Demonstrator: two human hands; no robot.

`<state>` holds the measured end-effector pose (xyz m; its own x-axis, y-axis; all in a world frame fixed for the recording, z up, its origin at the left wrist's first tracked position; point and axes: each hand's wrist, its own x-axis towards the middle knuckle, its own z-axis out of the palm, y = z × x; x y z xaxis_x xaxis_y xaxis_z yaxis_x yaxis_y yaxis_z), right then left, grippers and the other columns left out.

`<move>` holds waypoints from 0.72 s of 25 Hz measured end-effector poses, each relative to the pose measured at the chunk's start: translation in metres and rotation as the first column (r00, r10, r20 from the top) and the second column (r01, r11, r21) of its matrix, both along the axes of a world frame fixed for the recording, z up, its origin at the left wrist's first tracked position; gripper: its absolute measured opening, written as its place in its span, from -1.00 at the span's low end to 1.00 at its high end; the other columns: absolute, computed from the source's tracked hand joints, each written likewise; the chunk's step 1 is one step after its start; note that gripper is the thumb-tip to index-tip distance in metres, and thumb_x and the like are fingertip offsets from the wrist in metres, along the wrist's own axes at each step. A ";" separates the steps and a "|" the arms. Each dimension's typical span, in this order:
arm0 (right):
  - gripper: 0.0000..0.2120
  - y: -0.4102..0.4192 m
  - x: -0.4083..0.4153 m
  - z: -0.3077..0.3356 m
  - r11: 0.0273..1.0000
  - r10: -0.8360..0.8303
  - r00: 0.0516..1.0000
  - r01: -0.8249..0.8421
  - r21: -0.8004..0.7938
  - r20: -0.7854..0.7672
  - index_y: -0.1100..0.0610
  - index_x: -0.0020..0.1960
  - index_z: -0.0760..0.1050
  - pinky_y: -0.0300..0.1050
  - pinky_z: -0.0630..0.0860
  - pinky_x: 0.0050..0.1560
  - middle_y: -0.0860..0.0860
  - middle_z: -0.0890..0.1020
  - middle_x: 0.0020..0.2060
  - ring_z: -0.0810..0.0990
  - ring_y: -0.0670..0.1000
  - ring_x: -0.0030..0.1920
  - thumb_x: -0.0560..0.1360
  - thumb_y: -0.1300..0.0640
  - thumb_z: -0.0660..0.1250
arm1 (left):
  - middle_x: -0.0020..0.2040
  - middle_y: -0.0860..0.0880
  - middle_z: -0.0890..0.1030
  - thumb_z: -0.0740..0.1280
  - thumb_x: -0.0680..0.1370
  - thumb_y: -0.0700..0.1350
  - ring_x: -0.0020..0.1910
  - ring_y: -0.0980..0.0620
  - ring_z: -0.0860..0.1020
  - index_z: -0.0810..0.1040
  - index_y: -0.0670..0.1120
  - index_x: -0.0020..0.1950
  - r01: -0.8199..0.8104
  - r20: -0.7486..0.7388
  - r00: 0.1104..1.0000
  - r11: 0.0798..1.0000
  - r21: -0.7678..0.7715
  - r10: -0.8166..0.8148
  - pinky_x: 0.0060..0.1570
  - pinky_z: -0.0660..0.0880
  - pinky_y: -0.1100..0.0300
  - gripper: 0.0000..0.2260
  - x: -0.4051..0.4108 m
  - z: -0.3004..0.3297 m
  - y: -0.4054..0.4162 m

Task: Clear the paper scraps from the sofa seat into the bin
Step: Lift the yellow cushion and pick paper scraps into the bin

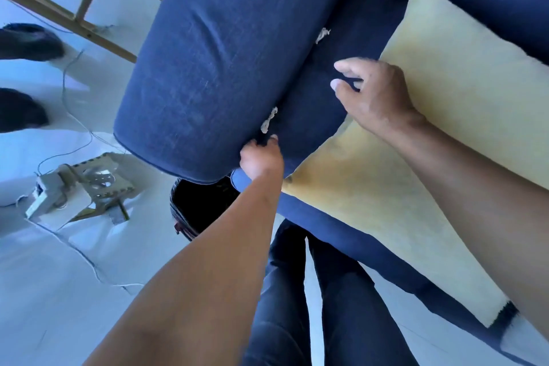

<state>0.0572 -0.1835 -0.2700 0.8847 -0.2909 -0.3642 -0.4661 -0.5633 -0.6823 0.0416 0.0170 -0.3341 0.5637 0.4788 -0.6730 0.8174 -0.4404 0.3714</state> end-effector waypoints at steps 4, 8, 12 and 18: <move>-0.65 0.017 0.019 -0.031 0.999 0.016 0.998 -0.019 -0.043 -0.059 0.06 0.32 0.56 -0.06 0.51 0.27 -0.02 0.66 0.20 0.63 -0.02 0.16 0.54 0.06 0.35 | 0.13 0.01 0.69 0.46 0.47 0.14 0.13 -0.04 0.62 0.66 -0.03 0.17 -0.229 0.037 0.972 0.972 -0.041 0.231 0.19 0.50 0.15 -0.64 0.016 -0.037 -0.022; -0.62 0.012 0.024 -0.073 0.997 -0.030 0.998 0.026 -0.067 -0.053 0.10 0.33 0.54 -0.04 0.53 0.27 -0.04 0.65 0.22 0.63 -0.07 0.17 0.53 0.06 0.36 | 0.13 0.09 0.64 0.48 0.41 0.22 0.15 0.07 0.58 0.65 0.06 0.10 -0.410 0.092 0.904 0.908 -0.083 0.417 0.26 0.48 0.11 -0.65 0.035 -0.066 -0.052; -0.53 0.002 0.031 -0.106 0.990 -0.109 0.994 0.108 -0.086 -0.012 0.13 0.38 0.49 -0.02 0.54 0.25 0.01 0.62 0.26 0.63 -0.04 0.17 0.50 0.03 0.39 | 0.14 0.01 0.66 0.30 0.54 0.23 0.19 -0.03 0.58 0.67 0.02 0.11 -0.395 0.023 0.918 0.914 0.091 0.395 0.26 0.44 0.08 -0.65 0.050 -0.080 -0.060; -0.49 -0.007 0.071 -0.144 0.978 -0.074 0.991 0.093 -0.186 0.107 0.20 0.37 0.49 -0.23 0.39 0.29 0.12 0.61 0.26 0.59 0.10 0.24 0.47 0.06 0.44 | 0.22 0.00 0.65 0.24 0.62 0.14 0.25 -0.05 0.57 0.66 -0.01 0.20 -0.323 0.012 0.946 0.935 0.149 0.325 0.06 0.31 0.30 -0.66 0.041 -0.088 -0.055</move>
